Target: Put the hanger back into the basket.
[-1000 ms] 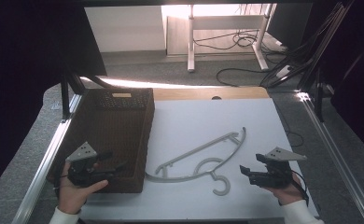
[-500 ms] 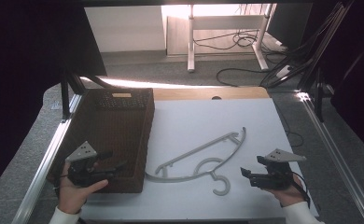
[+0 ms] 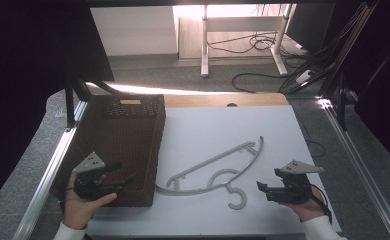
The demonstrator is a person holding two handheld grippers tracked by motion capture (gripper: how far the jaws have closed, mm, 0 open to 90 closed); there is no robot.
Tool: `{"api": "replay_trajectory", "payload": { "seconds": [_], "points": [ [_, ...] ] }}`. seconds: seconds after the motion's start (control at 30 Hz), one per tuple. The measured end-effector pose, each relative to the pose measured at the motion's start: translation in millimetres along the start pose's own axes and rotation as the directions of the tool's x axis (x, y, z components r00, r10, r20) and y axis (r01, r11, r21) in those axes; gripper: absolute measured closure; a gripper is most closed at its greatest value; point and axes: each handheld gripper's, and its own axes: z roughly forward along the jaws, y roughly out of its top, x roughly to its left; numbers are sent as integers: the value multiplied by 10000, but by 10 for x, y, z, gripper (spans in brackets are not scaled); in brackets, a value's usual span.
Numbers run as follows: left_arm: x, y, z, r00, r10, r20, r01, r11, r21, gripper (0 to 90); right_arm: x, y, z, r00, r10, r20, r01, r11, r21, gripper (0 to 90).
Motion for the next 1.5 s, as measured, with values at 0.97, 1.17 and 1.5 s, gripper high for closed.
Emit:
{"api": "replay_trajectory", "payload": {
  "seconds": [0.97,1.17,1.5],
  "points": [
    [-444,246,209,9902,988,986,-1020,9944,278,296,-21,12,21,9994,-52,-335,60,9996,262,270],
    [-539,313,335,9858,1137,1237,-1213,9910,560,311,-58,14,24,9994,-10,-347,19,9997,243,270],
    [-743,527,610,9672,1676,1907,-1915,9747,1150,318,-91,19,21,9995,23,-325,-15,9997,241,268]
  ]
}}
